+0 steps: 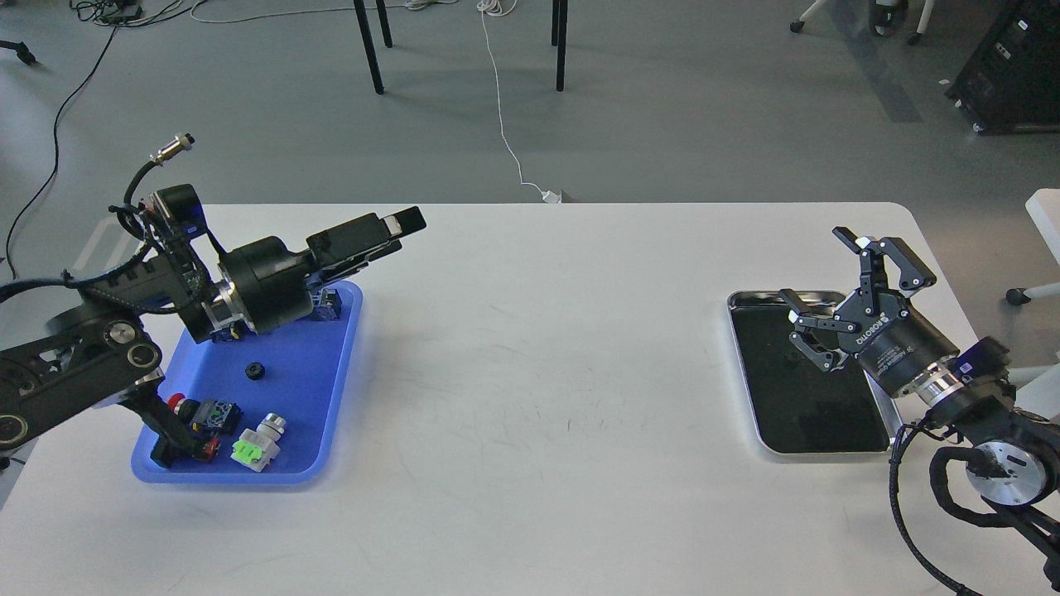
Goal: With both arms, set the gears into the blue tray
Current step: 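Raise the left gripper and move the right gripper over the metal tray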
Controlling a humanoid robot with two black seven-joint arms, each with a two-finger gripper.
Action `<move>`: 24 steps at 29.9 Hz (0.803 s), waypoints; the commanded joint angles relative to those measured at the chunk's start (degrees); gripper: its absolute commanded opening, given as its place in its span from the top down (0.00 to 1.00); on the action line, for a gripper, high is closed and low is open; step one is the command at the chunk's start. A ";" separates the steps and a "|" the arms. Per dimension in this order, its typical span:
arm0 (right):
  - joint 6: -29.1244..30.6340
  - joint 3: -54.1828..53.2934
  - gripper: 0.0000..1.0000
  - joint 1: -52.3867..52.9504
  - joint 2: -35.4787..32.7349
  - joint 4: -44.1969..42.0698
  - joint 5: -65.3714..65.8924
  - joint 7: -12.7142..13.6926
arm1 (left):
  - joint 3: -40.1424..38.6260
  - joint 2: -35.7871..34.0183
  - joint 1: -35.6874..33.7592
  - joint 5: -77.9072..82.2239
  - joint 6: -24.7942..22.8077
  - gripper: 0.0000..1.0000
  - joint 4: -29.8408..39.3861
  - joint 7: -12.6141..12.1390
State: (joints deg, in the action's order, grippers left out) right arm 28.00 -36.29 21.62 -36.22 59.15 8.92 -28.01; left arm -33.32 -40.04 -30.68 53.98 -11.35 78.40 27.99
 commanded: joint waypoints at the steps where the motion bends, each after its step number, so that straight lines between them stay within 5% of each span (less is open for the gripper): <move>1: 0.00 0.00 0.01 0.00 0.01 0.00 0.04 0.01 | -7.72 4.09 6.68 -2.12 0.10 0.02 0.00 0.01; 5: 0.00 0.00 0.01 0.00 0.01 0.00 0.04 0.01 | -7.72 4.09 6.68 -2.12 0.10 0.02 0.00 0.01; 6: 0.00 0.00 0.01 0.00 -0.08 0.00 0.04 0.01 | -20.60 13.23 17.47 -2.56 7.23 0.02 -0.70 0.01; 7: 0.00 0.00 0.01 0.00 -0.17 0.00 0.13 0.01 | -22.29 14.89 18.80 -2.65 8.17 0.02 -2.09 0.01; 10: 0.00 0.26 0.01 1.05 -0.87 0.00 2.23 0.01 | -25.11 17.18 20.83 -2.91 6.52 0.02 -3.95 0.01; 15: 0.00 0.35 0.01 6.49 -3.06 0.26 16.09 0.01 | -30.21 20.61 22.94 -6.15 1.59 0.02 -6.41 -6.10; 24: 0.00 9.81 0.01 22.47 -10.97 1.49 50.26 0.01 | -30.75 21.23 24.00 -7.66 1.41 0.02 -6.42 -6.02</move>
State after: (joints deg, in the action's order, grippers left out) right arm 28.02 -31.93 38.03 -44.92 60.39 47.22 -27.99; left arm -64.02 -18.82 -7.00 46.40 -9.97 71.98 21.91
